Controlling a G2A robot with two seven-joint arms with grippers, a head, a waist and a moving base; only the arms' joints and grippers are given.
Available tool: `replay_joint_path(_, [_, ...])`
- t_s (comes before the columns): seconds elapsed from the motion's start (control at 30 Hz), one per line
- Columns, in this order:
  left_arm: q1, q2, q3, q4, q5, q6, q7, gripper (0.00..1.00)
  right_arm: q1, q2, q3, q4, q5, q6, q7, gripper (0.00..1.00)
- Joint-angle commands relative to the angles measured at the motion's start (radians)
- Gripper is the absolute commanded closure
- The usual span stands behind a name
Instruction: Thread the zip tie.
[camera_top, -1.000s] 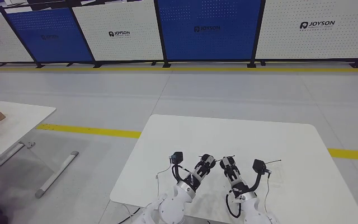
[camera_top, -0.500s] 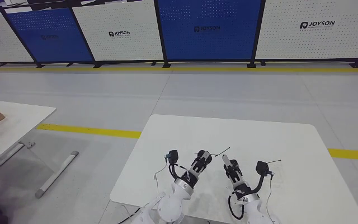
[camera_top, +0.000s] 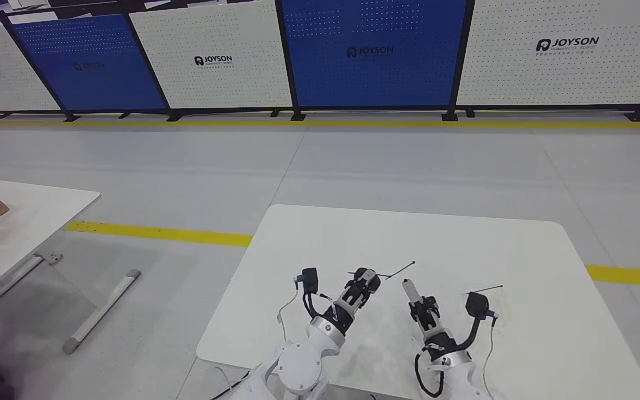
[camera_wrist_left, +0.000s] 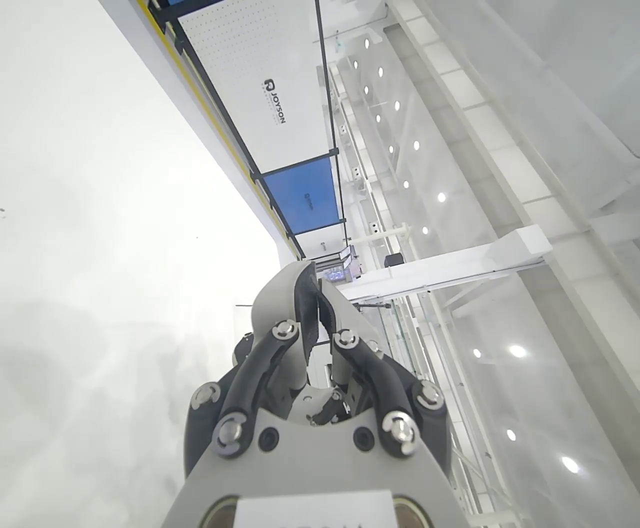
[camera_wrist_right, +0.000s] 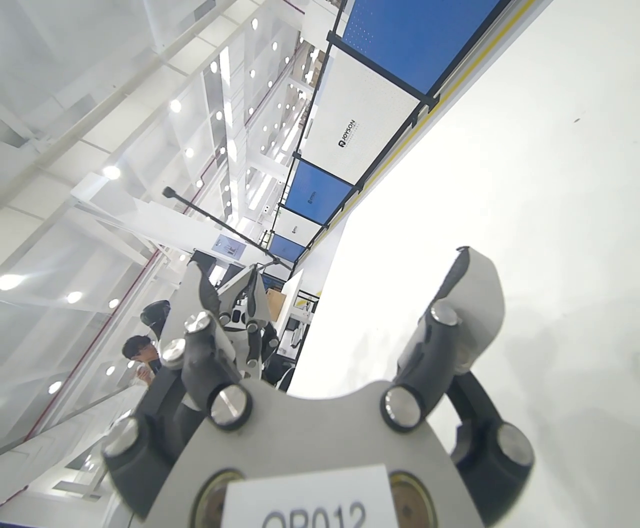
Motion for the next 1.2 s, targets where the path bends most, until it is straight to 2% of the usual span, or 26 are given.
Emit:
replay_joint_path(0.0, [0.001,-0.003,-0.002,-0.007,-0.042,0.003,0.007,1.00,0.004,0.002,0.000,0.004,-0.070,0.029,-0.017,0.00])
replay_joint_path(0.1, [0.001,-0.005,-0.009,-0.017,-0.093,0.008,0.008,1.00,0.012,0.003,-0.020,0.018,-0.212,0.102,-0.056,0.00])
replay_joint_path(0.17, [-0.001,-0.005,-0.009,-0.020,-0.091,0.011,0.003,1.00,0.015,0.000,-0.041,0.020,-0.252,0.134,-0.068,0.00])
replay_joint_path(0.47, [0.000,-0.005,-0.004,-0.023,-0.088,0.008,0.001,1.00,0.016,0.000,-0.042,0.020,-0.251,0.131,-0.066,0.00])
replay_joint_path(0.63, [0.000,-0.006,-0.006,-0.024,-0.139,0.023,-0.030,1.00,0.030,0.006,-0.067,0.050,-0.483,0.167,-0.113,0.00])
replay_joint_path(0.7, [0.004,-0.006,-0.015,-0.032,-0.168,0.021,-0.037,1.00,0.032,0.004,-0.069,0.055,-0.491,0.187,-0.121,0.00])
replay_joint_path(0.87, [0.004,-0.006,-0.017,-0.034,-0.171,0.019,-0.036,1.00,0.032,0.004,-0.069,0.055,-0.491,0.187,-0.121,0.00])
replay_joint_path(0.93, [0.004,-0.006,-0.017,-0.034,-0.171,0.019,-0.036,1.00,0.037,0.005,-0.073,0.068,-0.527,0.200,-0.112,0.00])
replay_joint_path(1.07, [0.000,-0.007,-0.011,-0.027,-0.164,0.016,-0.036,1.00,0.055,0.005,-0.082,0.094,-0.540,0.155,-0.087,0.00])
replay_joint_path(1.1, [0.000,-0.007,-0.009,-0.025,-0.157,0.015,-0.038,1.00,0.057,0.004,-0.079,0.096,-0.534,0.151,-0.086,0.55])
replay_joint_path(1.13, [0.000,-0.007,-0.008,-0.024,-0.151,0.013,-0.039,1.00,0.059,0.004,-0.079,0.098,-0.528,0.139,-0.078,0.72])
replay_joint_path(1.17, [0.001,-0.007,-0.007,-0.023,-0.148,0.012,-0.038,1.00,0.061,0.005,-0.077,0.099,-0.523,0.126,-0.072,0.65])
